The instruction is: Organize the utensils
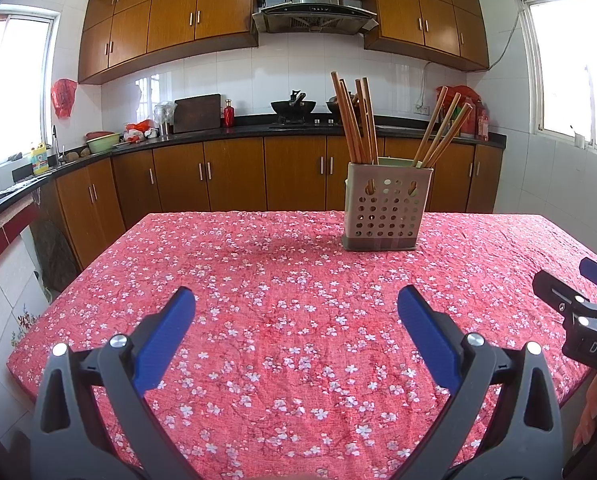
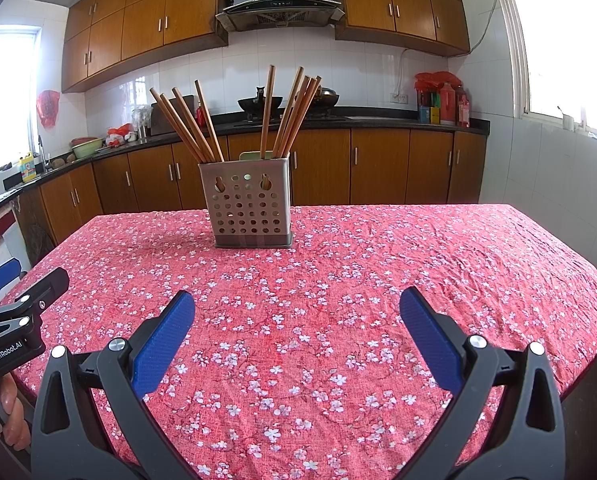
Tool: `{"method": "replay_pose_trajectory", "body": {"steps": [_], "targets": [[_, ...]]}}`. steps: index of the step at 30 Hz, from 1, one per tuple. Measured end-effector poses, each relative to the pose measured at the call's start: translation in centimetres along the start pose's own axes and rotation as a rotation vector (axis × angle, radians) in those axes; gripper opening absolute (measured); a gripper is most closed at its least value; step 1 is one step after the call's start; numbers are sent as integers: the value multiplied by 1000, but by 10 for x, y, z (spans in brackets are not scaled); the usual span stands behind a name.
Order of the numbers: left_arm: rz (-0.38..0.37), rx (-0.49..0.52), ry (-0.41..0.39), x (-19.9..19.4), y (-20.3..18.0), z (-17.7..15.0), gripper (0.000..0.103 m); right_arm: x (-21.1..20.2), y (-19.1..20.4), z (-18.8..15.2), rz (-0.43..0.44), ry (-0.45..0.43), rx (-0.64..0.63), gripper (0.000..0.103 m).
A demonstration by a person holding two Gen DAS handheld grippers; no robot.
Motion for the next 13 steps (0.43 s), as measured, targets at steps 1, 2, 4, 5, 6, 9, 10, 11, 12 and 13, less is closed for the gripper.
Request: {"method": "replay_pose_trajectory", "body": {"steps": [1,2,4,5,6,9,10,11,12,13], "targets": [[1,-1,0,0,0,0,99,0,0,0,1,0,0,101],[1,-1,-1,1,0,0,99,1,1,-1,0,1,1,101],[3,-3,0,1,0,-1,99,0,2,-2,0,1,1,101],[4,-3,1,1,1,-1,99,0,2,-2,0,1,1,101],[5,-4,3,2,0,-1,99,1,2,-2,0,1,1,101],[6,-7,9,3,1,-1,99,1,2,-2,1,1,2,101],[5,-8,11,3,1,-1,99,1,2,-2,1,1,2,101],[5,-9,12,3,1,-1,99,1,2,-2,1,1,2,101],[5,-9,13,4,2,-1,99,1,2,-2,1,1,2,101],[5,-10,13,4,2,-1,99,1,2,-2,1,1,2,101]]}}
Point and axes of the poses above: each gripper's, at about its wrist camera, not at the fingertips, and x roughly the way its jaws point, y to its left, z to its top, the point moved 4 cm from there along x, roughly the way its jaws point, and after that the axes turned 10 degrees about z, right-handed, at the moved point
